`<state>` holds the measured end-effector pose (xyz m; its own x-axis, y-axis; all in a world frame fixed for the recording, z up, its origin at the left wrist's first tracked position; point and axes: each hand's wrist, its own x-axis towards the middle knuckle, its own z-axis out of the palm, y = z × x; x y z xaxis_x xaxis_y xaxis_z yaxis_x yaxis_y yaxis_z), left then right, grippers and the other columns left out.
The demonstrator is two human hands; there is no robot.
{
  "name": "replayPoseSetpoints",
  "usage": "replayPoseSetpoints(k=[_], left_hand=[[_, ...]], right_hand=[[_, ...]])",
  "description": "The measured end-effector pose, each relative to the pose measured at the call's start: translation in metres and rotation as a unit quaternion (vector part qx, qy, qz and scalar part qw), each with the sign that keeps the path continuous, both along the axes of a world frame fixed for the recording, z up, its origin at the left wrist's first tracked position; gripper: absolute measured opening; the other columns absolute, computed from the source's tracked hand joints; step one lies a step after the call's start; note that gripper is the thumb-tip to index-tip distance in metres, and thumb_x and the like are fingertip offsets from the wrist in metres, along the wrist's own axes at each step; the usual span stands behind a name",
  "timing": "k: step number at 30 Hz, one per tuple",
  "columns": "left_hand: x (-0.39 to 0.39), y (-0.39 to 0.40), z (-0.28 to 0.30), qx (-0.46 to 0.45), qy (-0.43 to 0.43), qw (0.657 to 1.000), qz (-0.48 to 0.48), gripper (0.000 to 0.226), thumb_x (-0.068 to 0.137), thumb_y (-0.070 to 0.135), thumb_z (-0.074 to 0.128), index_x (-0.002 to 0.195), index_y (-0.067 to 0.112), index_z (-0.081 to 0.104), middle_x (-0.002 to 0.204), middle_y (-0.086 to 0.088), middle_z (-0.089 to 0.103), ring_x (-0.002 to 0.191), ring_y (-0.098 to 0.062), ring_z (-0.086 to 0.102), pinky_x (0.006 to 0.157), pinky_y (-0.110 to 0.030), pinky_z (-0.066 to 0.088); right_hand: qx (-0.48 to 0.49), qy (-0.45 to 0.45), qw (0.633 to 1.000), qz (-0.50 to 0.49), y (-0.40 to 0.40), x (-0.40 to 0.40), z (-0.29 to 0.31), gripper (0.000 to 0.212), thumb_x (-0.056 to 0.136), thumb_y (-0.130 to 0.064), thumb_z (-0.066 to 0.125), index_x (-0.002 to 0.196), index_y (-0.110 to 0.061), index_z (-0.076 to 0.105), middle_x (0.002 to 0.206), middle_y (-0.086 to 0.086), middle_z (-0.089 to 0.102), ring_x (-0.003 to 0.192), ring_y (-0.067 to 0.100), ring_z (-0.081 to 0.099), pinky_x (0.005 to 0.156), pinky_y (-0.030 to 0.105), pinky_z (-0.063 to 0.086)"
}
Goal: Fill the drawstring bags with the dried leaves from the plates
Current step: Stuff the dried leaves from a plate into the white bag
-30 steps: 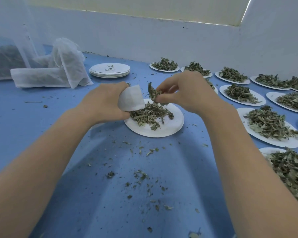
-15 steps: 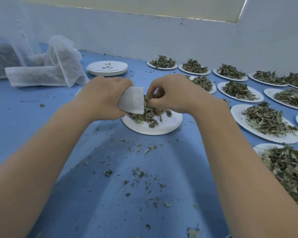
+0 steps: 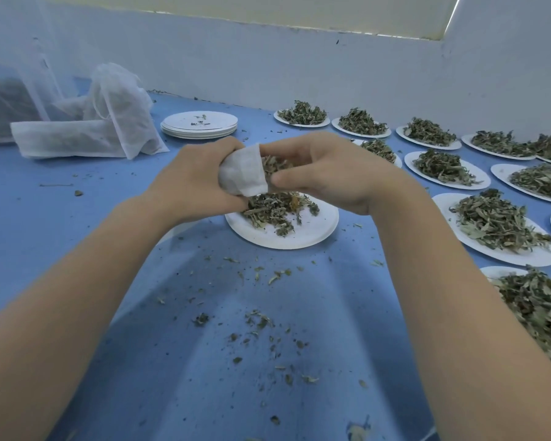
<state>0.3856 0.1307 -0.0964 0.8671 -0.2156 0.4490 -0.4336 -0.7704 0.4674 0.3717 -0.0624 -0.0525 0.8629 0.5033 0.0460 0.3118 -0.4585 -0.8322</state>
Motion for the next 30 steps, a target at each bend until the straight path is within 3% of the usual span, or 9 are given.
replayPoseSetpoints(k=[3, 9, 13, 17, 20, 22, 25, 27, 30], left_hand=[[0.000, -0.001, 0.001, 0.008, -0.002, 1.000, 0.004, 0.041, 0.058, 0.031, 0.072, 0.094, 0.029, 0.053, 0.077, 0.010, 0.059, 0.075, -0.018, 0.055, 0.064, -0.033, 0.046], [-0.003, -0.006, 0.001, 0.013, -0.012, 1.000, -0.008, 0.044, 0.059, 0.033, 0.076, 0.098, 0.025, 0.056, 0.081, 0.006, 0.061, 0.077, -0.018, 0.056, 0.065, -0.035, 0.049], [-0.003, -0.009, 0.001, 0.008, -0.005, 1.000, -0.009, 0.039, 0.064, 0.034, 0.078, 0.097, 0.028, 0.057, 0.082, 0.007, 0.062, 0.077, -0.016, 0.057, 0.067, -0.035, 0.049], [-0.007, -0.015, 0.002, 0.045, -0.009, 0.999, -0.020, 0.027, 0.069, 0.039, 0.071, 0.075, 0.031, 0.046, 0.069, 0.010, 0.053, 0.068, -0.016, 0.049, 0.057, -0.030, 0.039], [-0.007, -0.014, 0.003, 0.045, -0.014, 0.999, -0.012, 0.029, 0.067, 0.033, 0.072, 0.085, 0.022, 0.052, 0.074, 0.005, 0.057, 0.071, -0.020, 0.052, 0.062, -0.038, 0.046], [-0.006, -0.014, 0.003, 0.023, -0.011, 1.000, -0.010, 0.030, 0.066, 0.033, 0.073, 0.085, 0.025, 0.050, 0.074, 0.007, 0.058, 0.070, -0.017, 0.053, 0.062, -0.037, 0.048], [-0.008, -0.015, 0.005, 0.017, 0.005, 1.000, -0.021, 0.031, 0.064, 0.037, 0.071, 0.079, 0.032, 0.045, 0.072, 0.010, 0.056, 0.067, -0.010, 0.051, 0.060, -0.034, 0.044], [-0.007, -0.015, 0.005, 0.030, 0.020, 0.999, -0.020, 0.030, 0.064, 0.036, 0.072, 0.077, 0.030, 0.045, 0.071, 0.008, 0.056, 0.068, -0.012, 0.051, 0.061, -0.035, 0.044], [-0.005, -0.013, 0.005, 0.045, 0.035, 0.998, -0.004, 0.034, 0.063, 0.028, 0.074, 0.072, 0.029, 0.042, 0.069, 0.007, 0.056, 0.067, -0.011, 0.051, 0.060, -0.034, 0.044]], right_hand=[[0.093, 0.023, 0.995, -0.028, 0.000, 0.000, -0.001, 0.033, 0.088, 0.006, 0.057, 0.120, -0.001, 0.056, 0.081, 0.004, 0.072, 0.073, 0.009, 0.069, 0.075, 0.016, 0.054], [0.017, -0.059, 0.992, -0.107, 0.004, 0.001, -0.007, 0.013, 0.078, -0.003, 0.071, 0.085, -0.014, 0.070, 0.074, 0.008, 0.073, 0.064, 0.018, 0.071, 0.082, 0.042, 0.056], [0.007, -0.099, 0.986, -0.136, 0.009, -0.001, -0.008, 0.015, 0.075, -0.009, 0.074, 0.078, -0.023, 0.074, 0.071, 0.005, 0.073, 0.065, 0.016, 0.070, 0.081, 0.043, 0.055], [-0.016, -0.119, 0.989, -0.092, 0.017, -0.005, -0.005, 0.011, 0.081, -0.018, 0.069, 0.087, -0.024, 0.076, 0.086, 0.006, 0.073, 0.094, 0.029, 0.064, 0.084, 0.049, 0.051], [-0.019, -0.064, 0.997, -0.028, 0.008, -0.005, -0.001, 0.022, 0.085, -0.012, 0.065, 0.104, -0.021, 0.073, 0.101, 0.006, 0.072, 0.105, 0.029, 0.062, 0.094, 0.051, 0.046], [-0.005, -0.056, 0.998, -0.021, 0.004, -0.004, -0.001, 0.032, 0.083, -0.002, 0.066, 0.111, -0.018, 0.070, 0.103, 0.002, 0.072, 0.102, 0.019, 0.065, 0.095, 0.042, 0.049], [-0.019, -0.143, 0.987, -0.069, 0.009, -0.001, -0.003, 0.032, 0.079, 0.002, 0.064, 0.103, -0.018, 0.072, 0.094, -0.001, 0.073, 0.089, 0.008, 0.067, 0.089, 0.032, 0.052], [-0.045, -0.191, 0.977, -0.081, 0.013, 0.000, -0.004, 0.033, 0.079, 0.003, 0.061, 0.096, -0.021, 0.075, 0.086, 0.000, 0.074, 0.079, 0.008, 0.067, 0.083, 0.031, 0.053], [-0.060, -0.226, 0.968, -0.088, 0.014, 0.001, -0.005, 0.034, 0.078, 0.003, 0.061, 0.092, -0.024, 0.076, 0.083, 0.001, 0.074, 0.081, 0.014, 0.066, 0.082, 0.032, 0.050]])
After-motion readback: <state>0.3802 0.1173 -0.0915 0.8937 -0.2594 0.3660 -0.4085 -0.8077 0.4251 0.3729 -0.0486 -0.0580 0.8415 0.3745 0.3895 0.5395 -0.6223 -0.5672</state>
